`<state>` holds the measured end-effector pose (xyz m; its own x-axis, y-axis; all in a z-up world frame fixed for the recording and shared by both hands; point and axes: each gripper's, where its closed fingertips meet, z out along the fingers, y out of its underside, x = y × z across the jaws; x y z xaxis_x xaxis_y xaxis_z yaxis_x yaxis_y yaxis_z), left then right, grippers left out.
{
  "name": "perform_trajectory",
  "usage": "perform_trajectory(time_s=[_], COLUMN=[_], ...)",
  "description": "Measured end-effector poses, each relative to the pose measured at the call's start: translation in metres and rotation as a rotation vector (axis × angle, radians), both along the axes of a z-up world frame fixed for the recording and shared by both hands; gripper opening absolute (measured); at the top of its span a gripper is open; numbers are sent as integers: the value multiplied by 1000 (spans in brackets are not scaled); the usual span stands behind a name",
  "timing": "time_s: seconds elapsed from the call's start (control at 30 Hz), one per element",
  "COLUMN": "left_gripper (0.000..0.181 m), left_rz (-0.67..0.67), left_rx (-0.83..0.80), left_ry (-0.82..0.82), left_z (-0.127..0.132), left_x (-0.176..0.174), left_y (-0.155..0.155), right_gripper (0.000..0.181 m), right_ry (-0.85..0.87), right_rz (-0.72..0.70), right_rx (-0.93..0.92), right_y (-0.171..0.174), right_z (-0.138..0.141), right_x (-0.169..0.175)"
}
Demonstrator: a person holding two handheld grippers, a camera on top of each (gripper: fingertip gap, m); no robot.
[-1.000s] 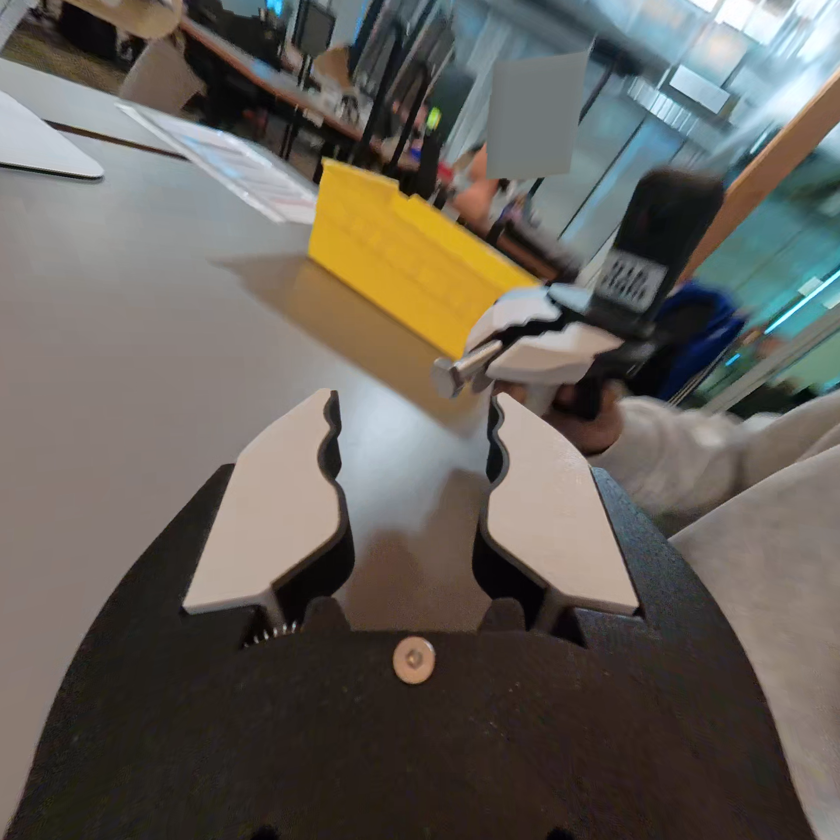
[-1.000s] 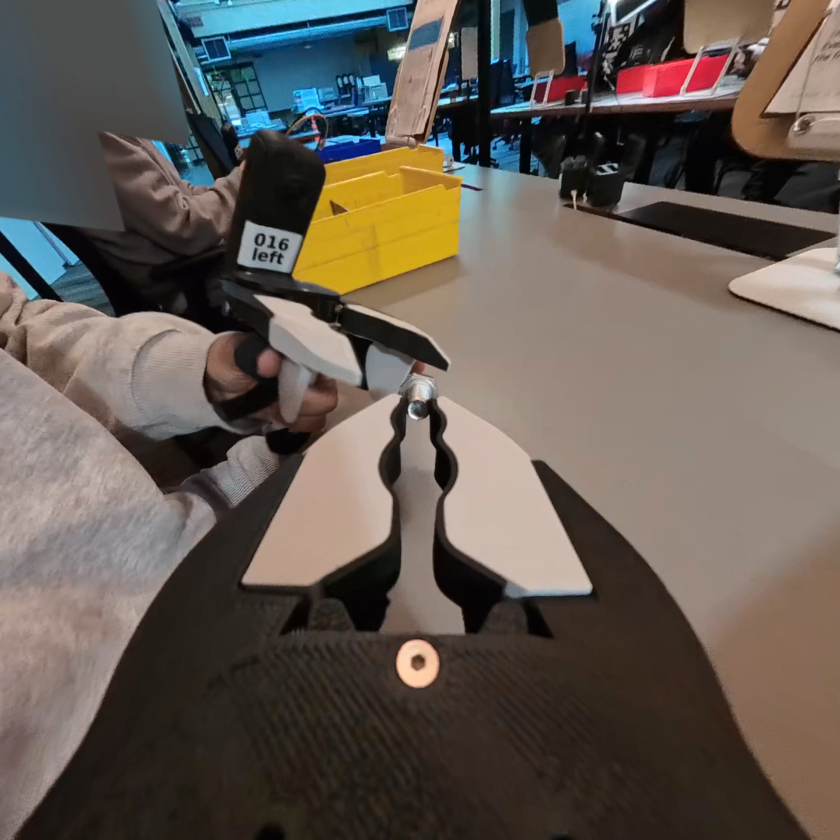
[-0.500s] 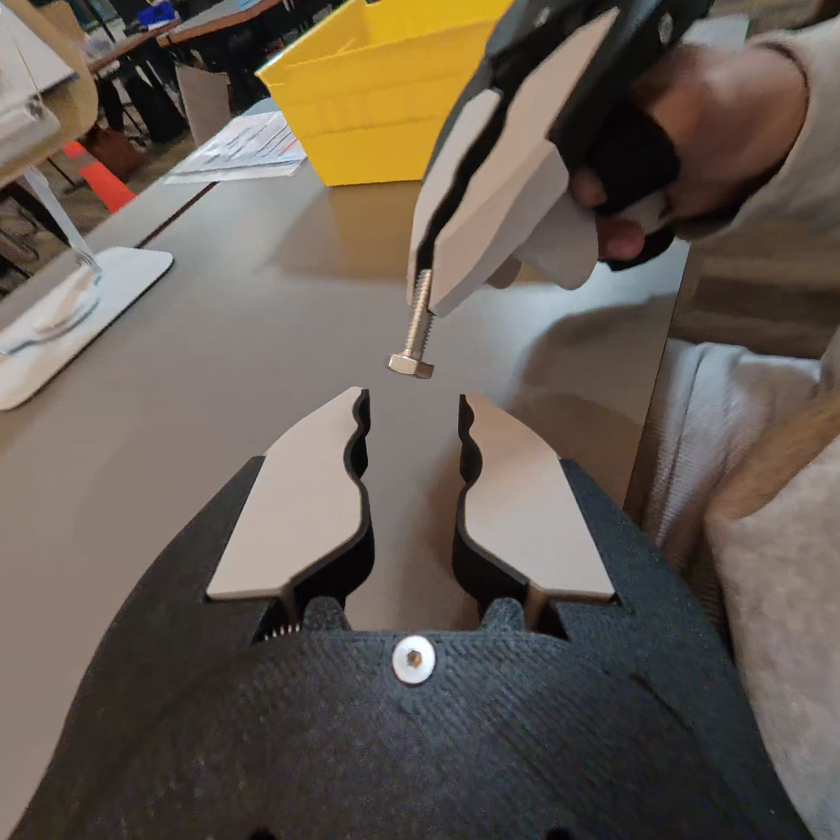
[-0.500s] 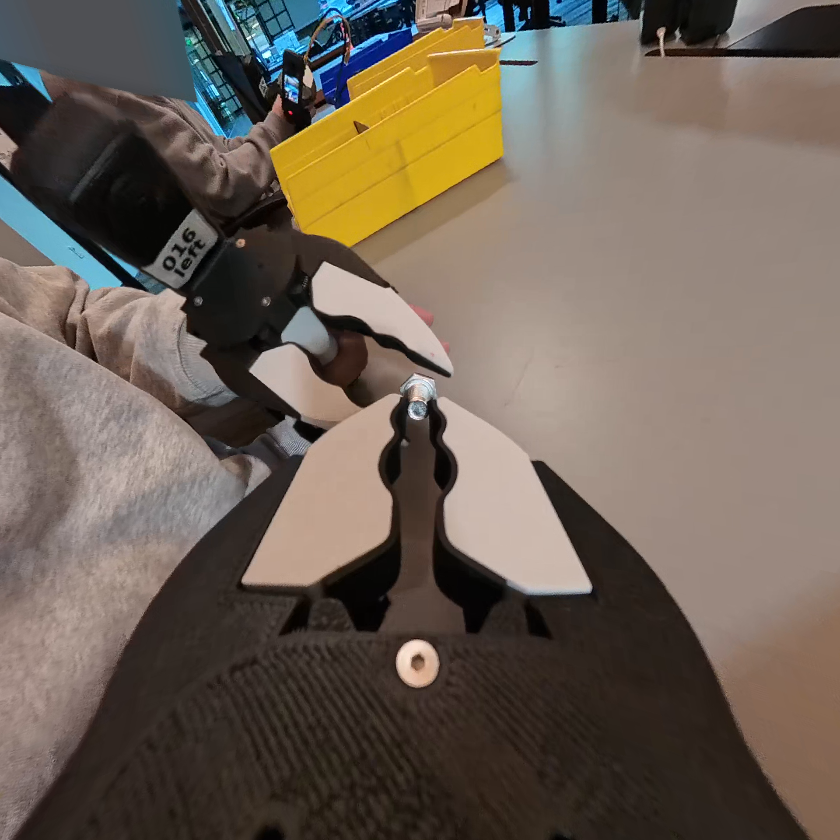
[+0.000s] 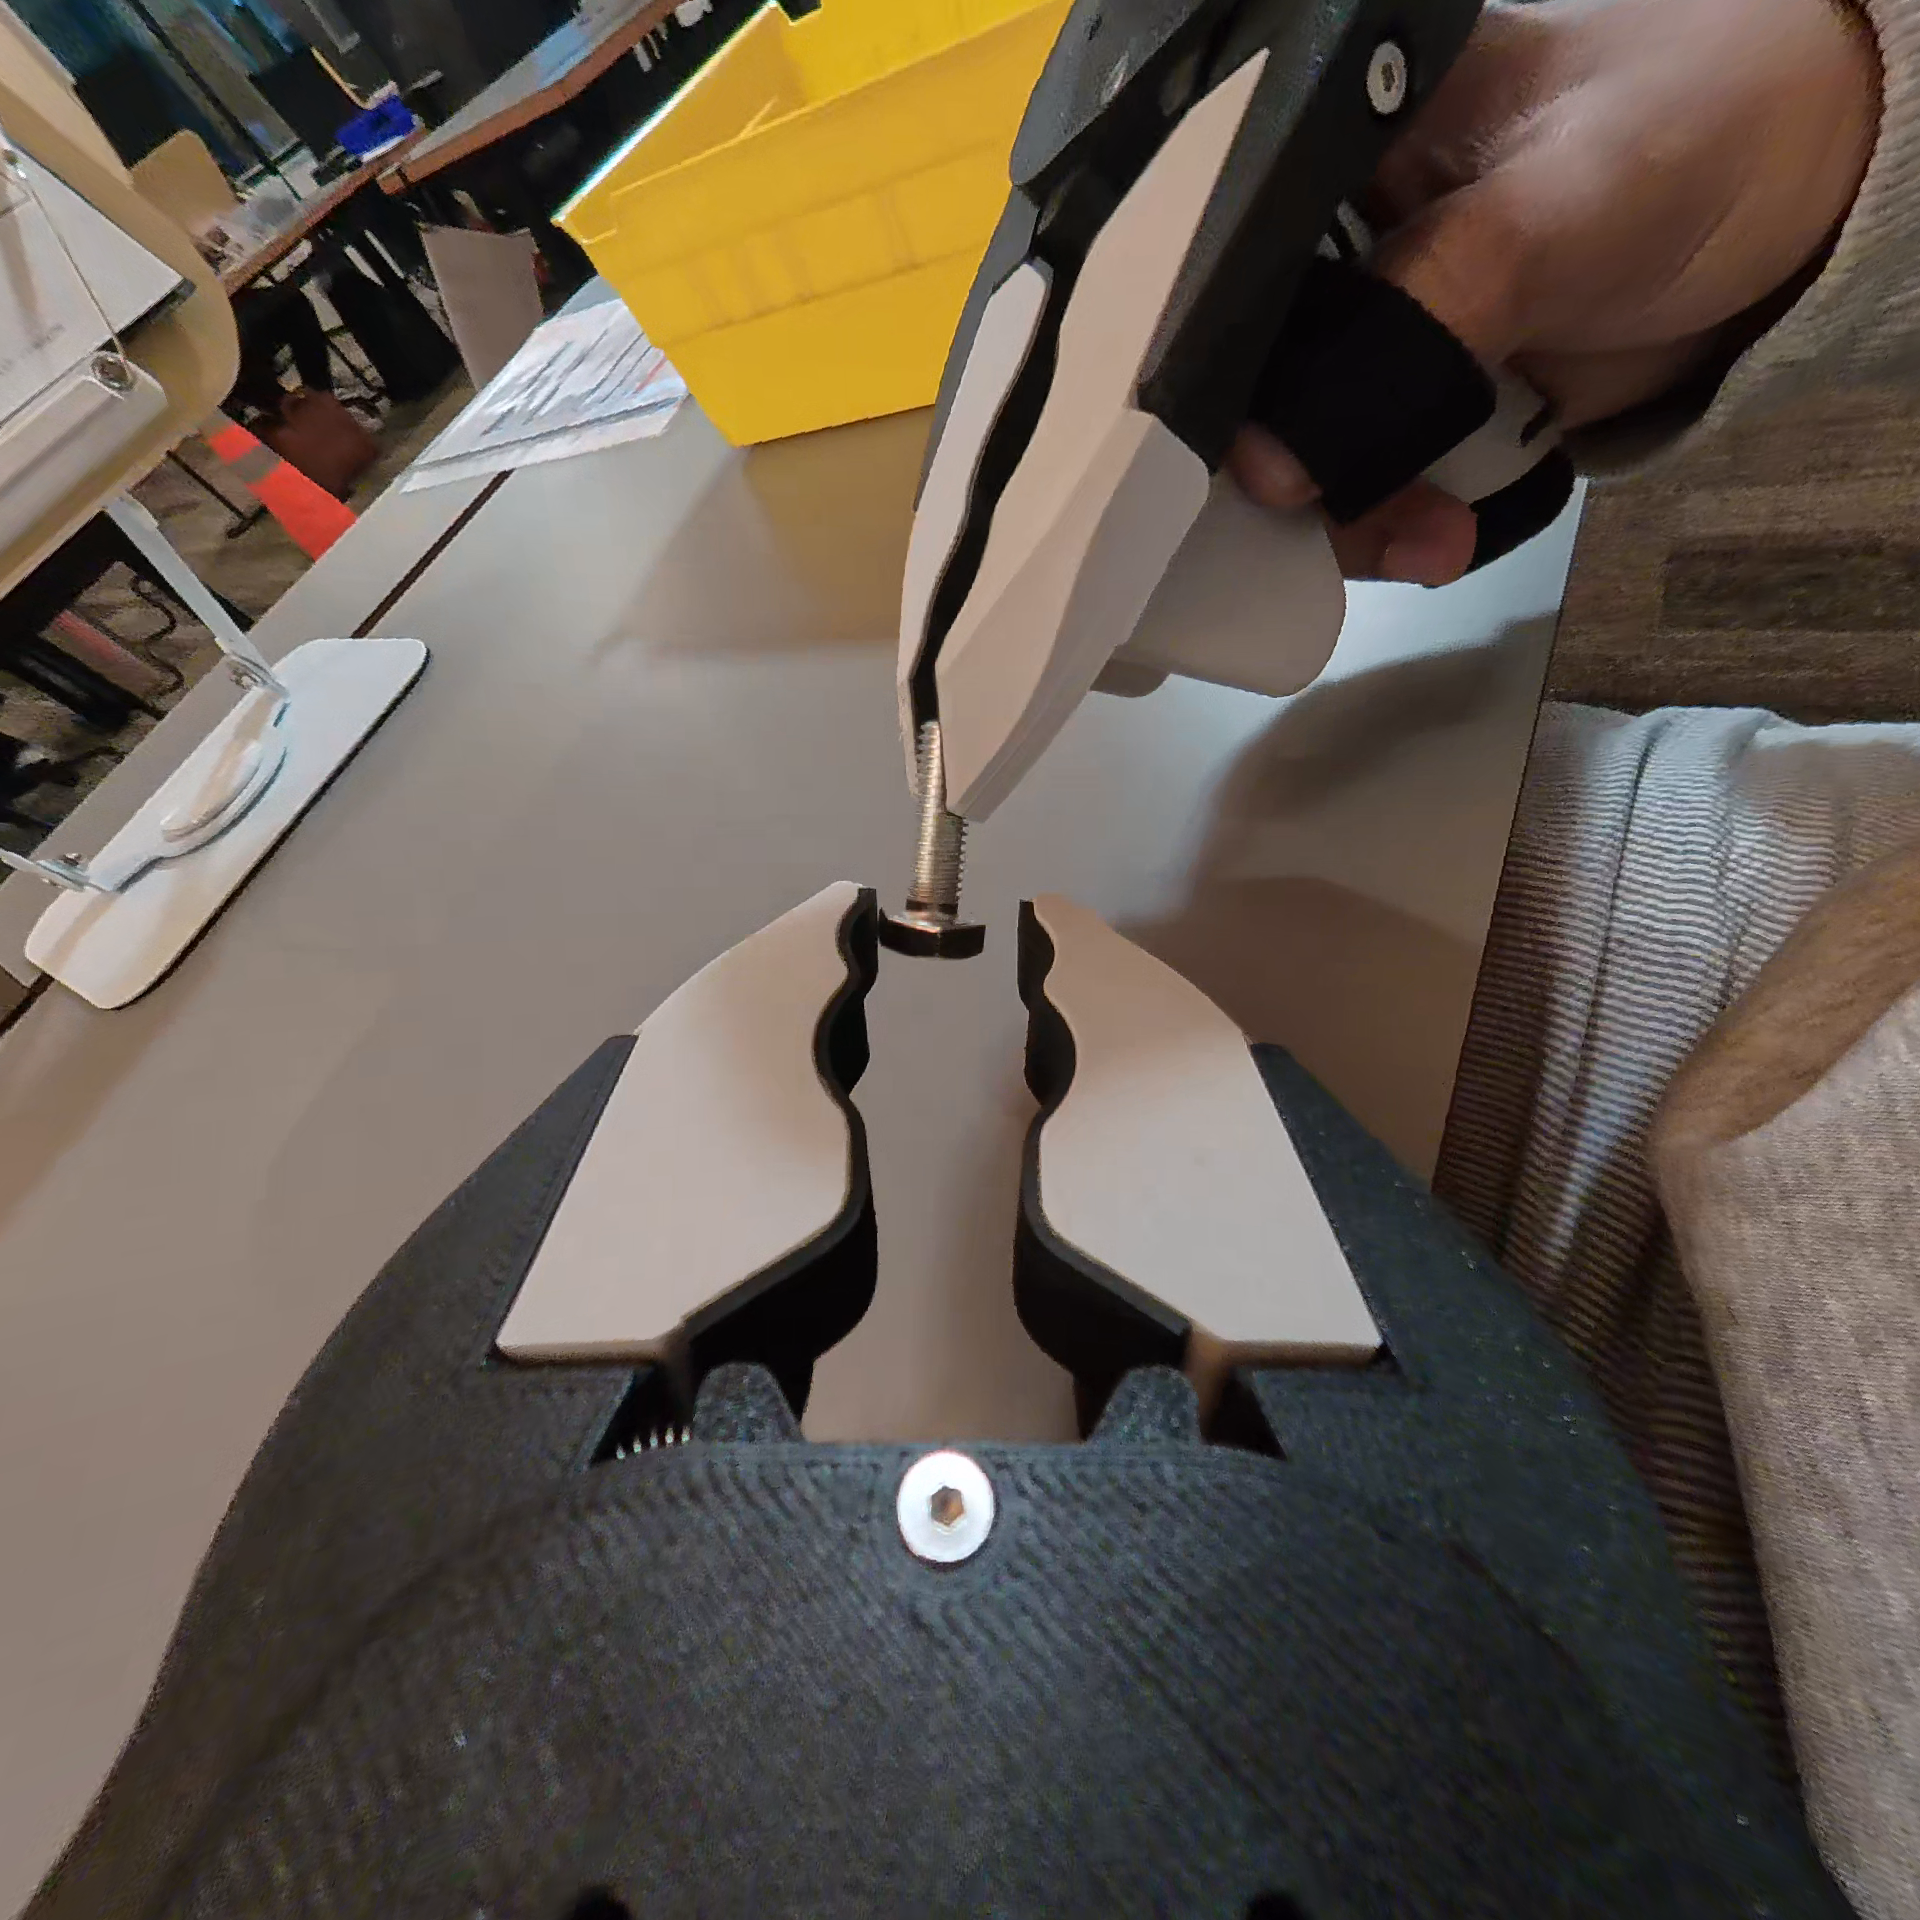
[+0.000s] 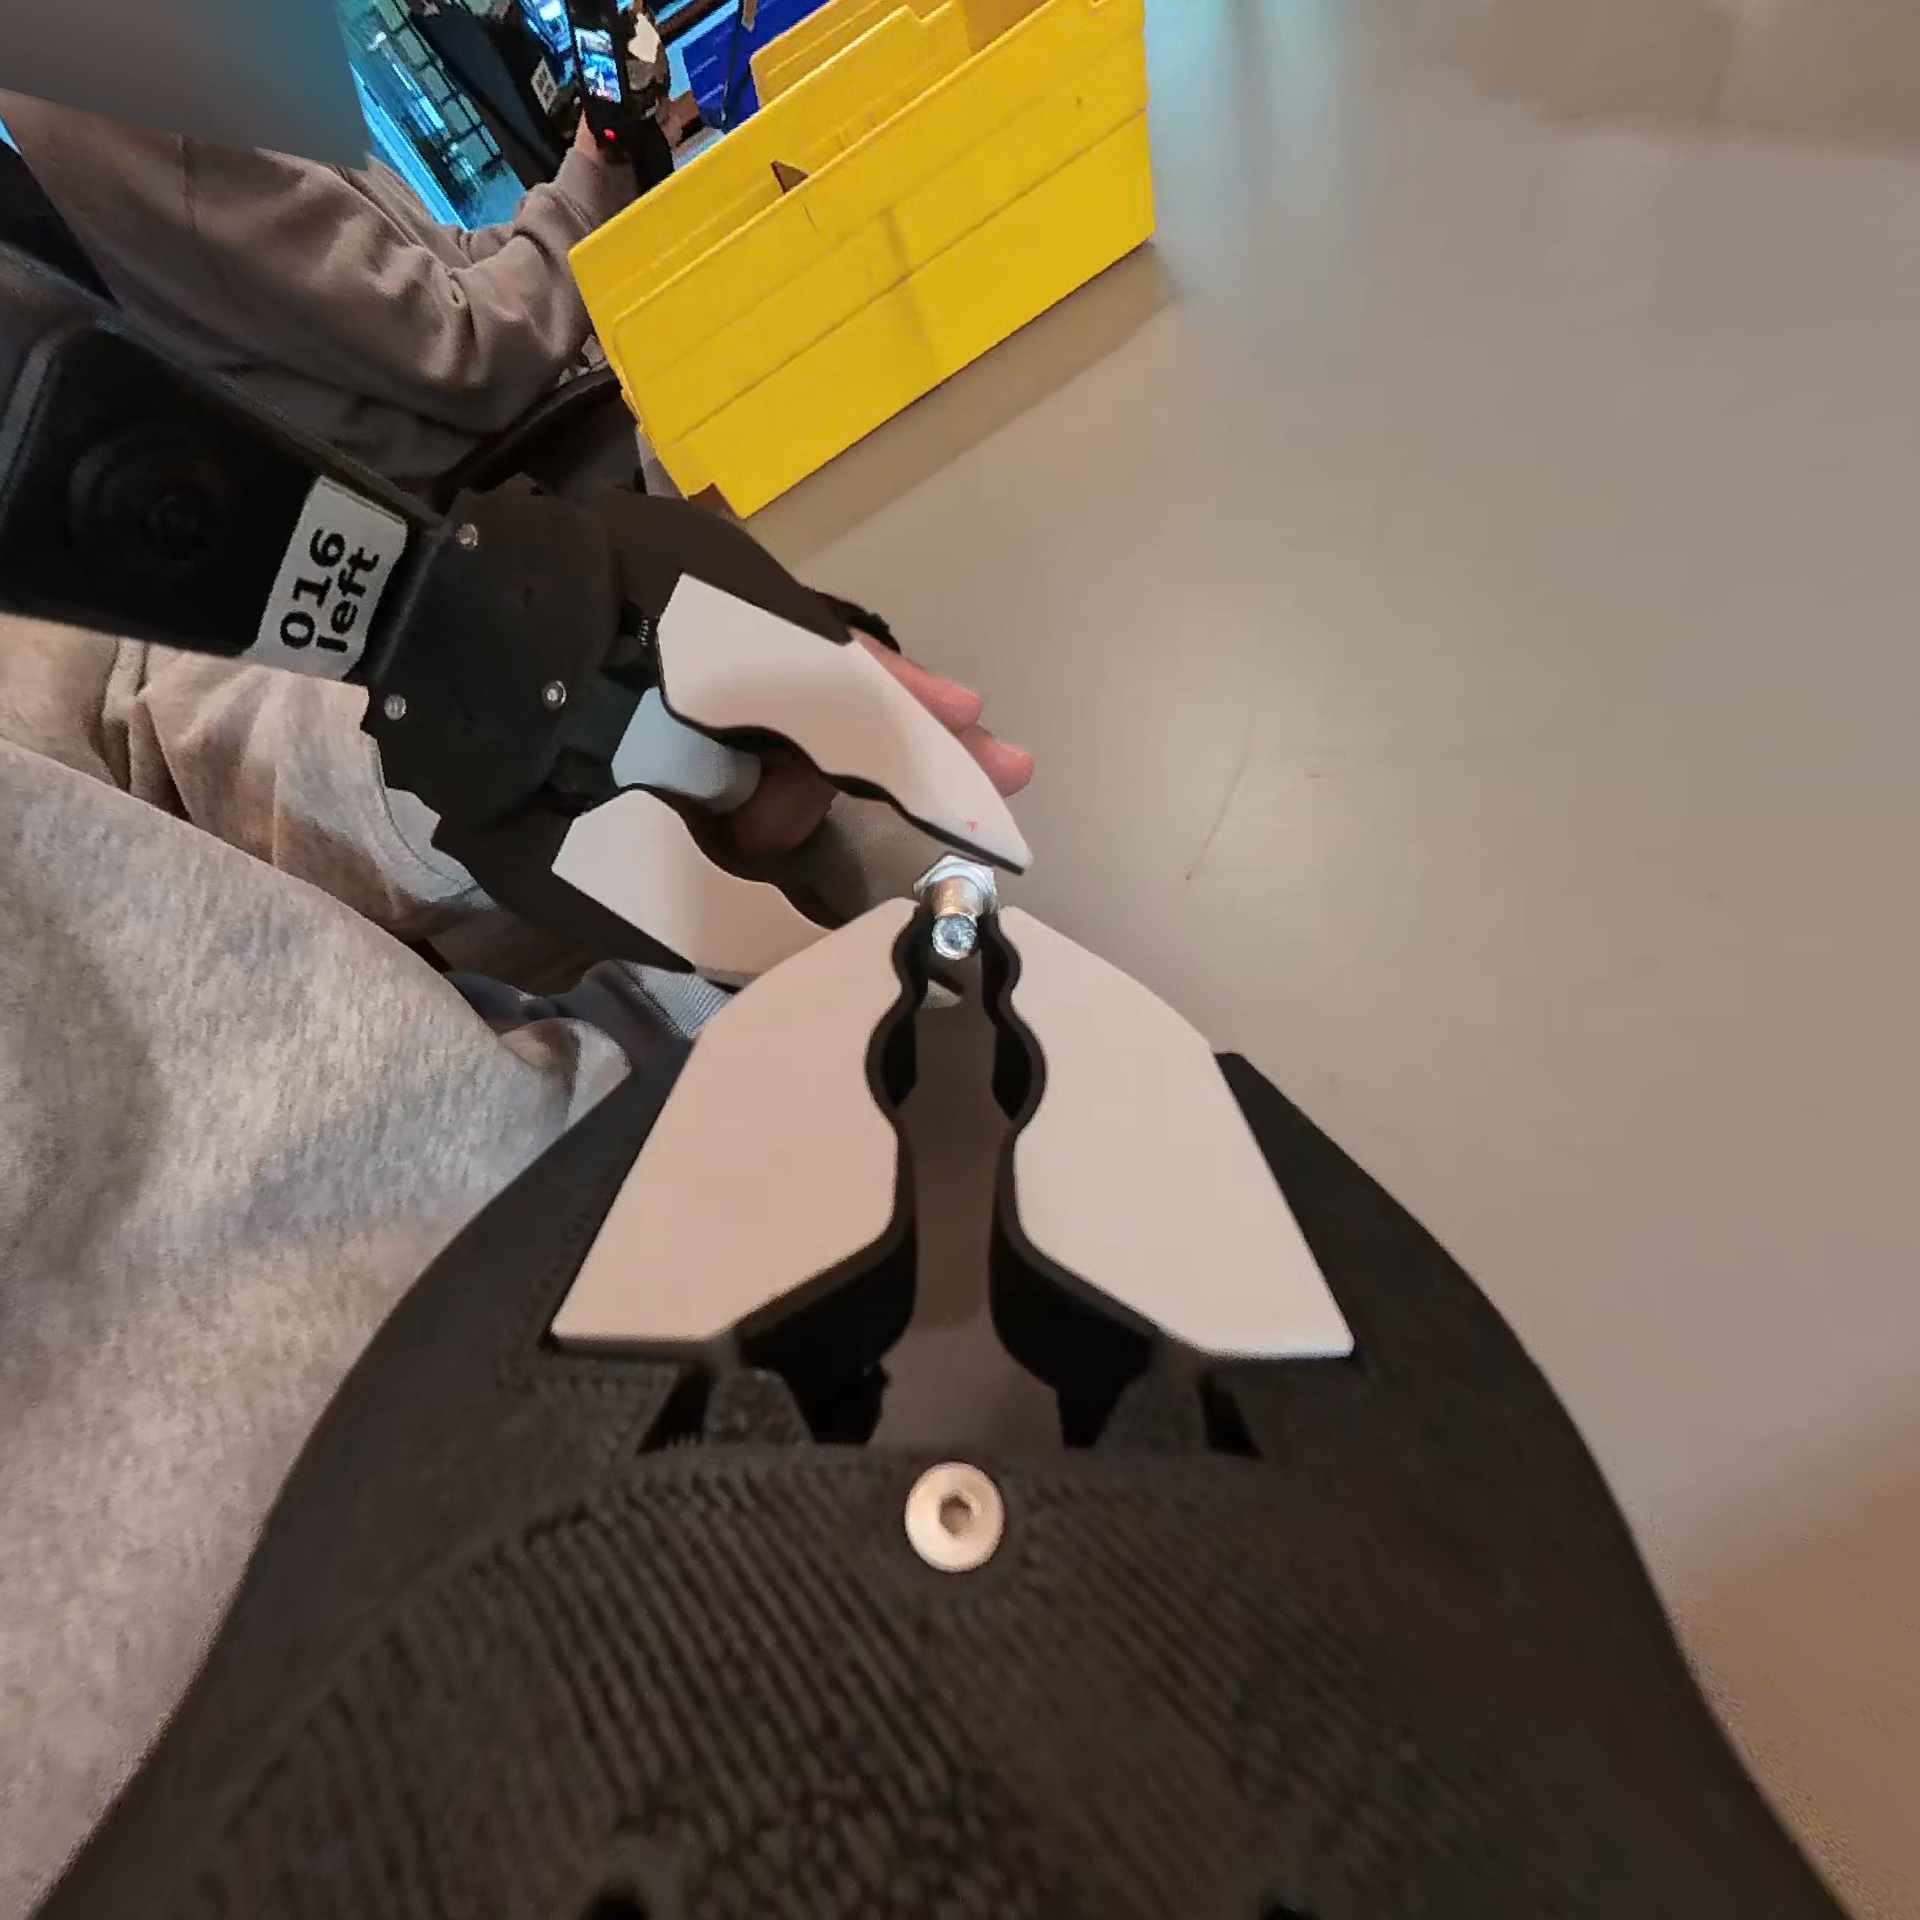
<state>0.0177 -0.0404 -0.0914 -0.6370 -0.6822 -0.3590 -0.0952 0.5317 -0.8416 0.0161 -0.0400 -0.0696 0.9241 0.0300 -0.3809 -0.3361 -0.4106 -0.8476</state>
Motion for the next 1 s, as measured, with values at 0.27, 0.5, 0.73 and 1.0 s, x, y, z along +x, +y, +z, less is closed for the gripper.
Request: perform_trajectory(time_s=[0.27,0.5,0.73,1.0], left_gripper=[20,20,20,20], left_rz=[50,56,57,51], left_rx=[22,53,68,73], left_ry=[-40,-54,-56,-60], left_z=[1,-1,-2,-3], left_x=[5,5,5,5], left_y=[6,7,7,6], right_gripper=[10,10,10,10], right_ry=[182,177,169,154], right_rz=[-46,-57,-55,-50], right_rx=[32,19,13,-2], right_y=[1,0,1,2], right_z=[3,0,-2,-5], right_x=[4,5,5,3])
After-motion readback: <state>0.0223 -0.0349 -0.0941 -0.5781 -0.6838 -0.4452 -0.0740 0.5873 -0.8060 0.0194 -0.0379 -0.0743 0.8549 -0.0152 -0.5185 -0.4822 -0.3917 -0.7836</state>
